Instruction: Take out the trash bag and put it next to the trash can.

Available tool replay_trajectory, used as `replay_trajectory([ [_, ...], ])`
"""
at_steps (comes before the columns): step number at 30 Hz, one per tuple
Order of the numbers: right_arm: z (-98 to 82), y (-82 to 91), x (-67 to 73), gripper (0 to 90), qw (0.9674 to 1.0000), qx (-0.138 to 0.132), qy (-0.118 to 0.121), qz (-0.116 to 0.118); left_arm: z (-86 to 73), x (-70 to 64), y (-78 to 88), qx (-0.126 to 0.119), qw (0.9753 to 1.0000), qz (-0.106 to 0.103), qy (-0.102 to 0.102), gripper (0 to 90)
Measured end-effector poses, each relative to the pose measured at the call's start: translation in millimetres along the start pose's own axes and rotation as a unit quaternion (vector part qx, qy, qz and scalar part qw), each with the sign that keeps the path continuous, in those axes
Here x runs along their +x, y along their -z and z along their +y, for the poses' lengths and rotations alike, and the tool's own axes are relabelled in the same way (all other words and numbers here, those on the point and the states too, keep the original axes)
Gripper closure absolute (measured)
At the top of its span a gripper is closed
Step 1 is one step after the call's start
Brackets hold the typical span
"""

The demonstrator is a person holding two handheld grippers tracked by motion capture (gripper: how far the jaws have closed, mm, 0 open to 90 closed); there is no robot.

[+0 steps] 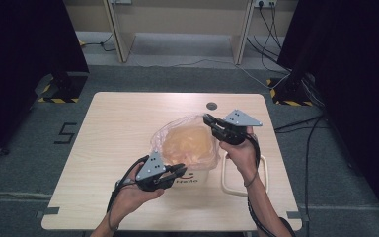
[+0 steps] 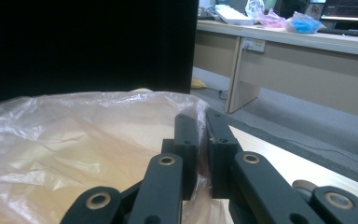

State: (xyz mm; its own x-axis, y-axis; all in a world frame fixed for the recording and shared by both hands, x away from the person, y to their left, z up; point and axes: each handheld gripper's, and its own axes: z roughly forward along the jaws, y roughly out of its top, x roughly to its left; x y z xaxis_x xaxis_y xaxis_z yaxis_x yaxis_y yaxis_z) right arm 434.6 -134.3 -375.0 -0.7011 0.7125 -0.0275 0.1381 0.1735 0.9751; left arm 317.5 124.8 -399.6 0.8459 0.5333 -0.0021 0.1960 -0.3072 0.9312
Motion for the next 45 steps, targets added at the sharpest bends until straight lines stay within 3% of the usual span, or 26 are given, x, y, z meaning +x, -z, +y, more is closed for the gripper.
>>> replay_trajectory([
  [2,0.1,0.2,0.5,85.4,1.0000,-0.001,0.000,0.000,0.8,0.0,1.0,-0.001,1.0000,0.001,-0.002,84.3],
  [9,5.8,6.0,2.9,85.0,0.9999,-0.011,0.004,0.001,6.4,2.9,10.2,0.001,0.9998,-0.002,0.021,85.2],
  [14,9.6,9.6,4.9,84.4,0.9998,-0.018,0.000,0.002,11.6,5.4,16.3,0.012,0.9998,-0.006,0.016,85.1],
  [17,12.2,11.2,6.8,84.4,0.9998,-0.021,0.002,0.004,16.1,9.7,24.8,0.005,0.9997,-0.006,0.024,85.2],
  [26,14.4,13.8,8.9,82.7,0.9997,-0.024,0.003,0.009,21.8,12.5,37.1,-0.005,0.9998,-0.004,0.018,85.6],
  [32,17.1,15.4,10.6,76.6,0.9995,-0.031,-0.001,0.009,25.4,12.0,43.3,-0.019,0.9996,-0.006,0.019,85.7],
  [34,17.4,15.3,11.2,75.4,0.9995,-0.029,0.008,0.007,26.0,11.9,44.9,-0.021,0.9996,-0.004,0.018,85.8],
  [35,17.4,15.3,11.3,73.9,0.9996,-0.027,0.009,0.004,26.3,12.0,45.8,-0.022,0.9996,-0.003,0.018,85.8],
  [37,18.4,14.5,12.4,61.3,0.9995,-0.027,-0.003,0.018,27.4,12.3,47.5,-0.023,0.9996,0.000,0.015,85.9],
  [38,18.4,14.5,12.4,61.3,0.9995,-0.027,-0.003,0.018,27.4,12.3,47.5,-0.023,0.9996,0.000,0.015,85.9],
  [39,19.9,14.5,14.3,52.5,0.9993,-0.023,-0.011,0.029,27.9,12.4,47.9,-0.025,0.9996,0.000,0.015,86.0],
  [40,19.9,14.5,14.3,52.5,0.9993,-0.023,-0.011,0.029,27.9,12.4,47.9,-0.025,0.9996,0.000,0.015,86.1],
  [41,22.7,15.4,15.8,45.8,0.9990,-0.026,-0.023,0.028,27.7,12.6,48.1,-0.026,0.9995,0.000,0.017,86.2],
  [45,27.0,19.5,16.1,40.2,0.9982,-0.038,-0.033,0.032,28.1,13.6,49.7,-0.028,0.9995,0.002,0.018,86.3],
])
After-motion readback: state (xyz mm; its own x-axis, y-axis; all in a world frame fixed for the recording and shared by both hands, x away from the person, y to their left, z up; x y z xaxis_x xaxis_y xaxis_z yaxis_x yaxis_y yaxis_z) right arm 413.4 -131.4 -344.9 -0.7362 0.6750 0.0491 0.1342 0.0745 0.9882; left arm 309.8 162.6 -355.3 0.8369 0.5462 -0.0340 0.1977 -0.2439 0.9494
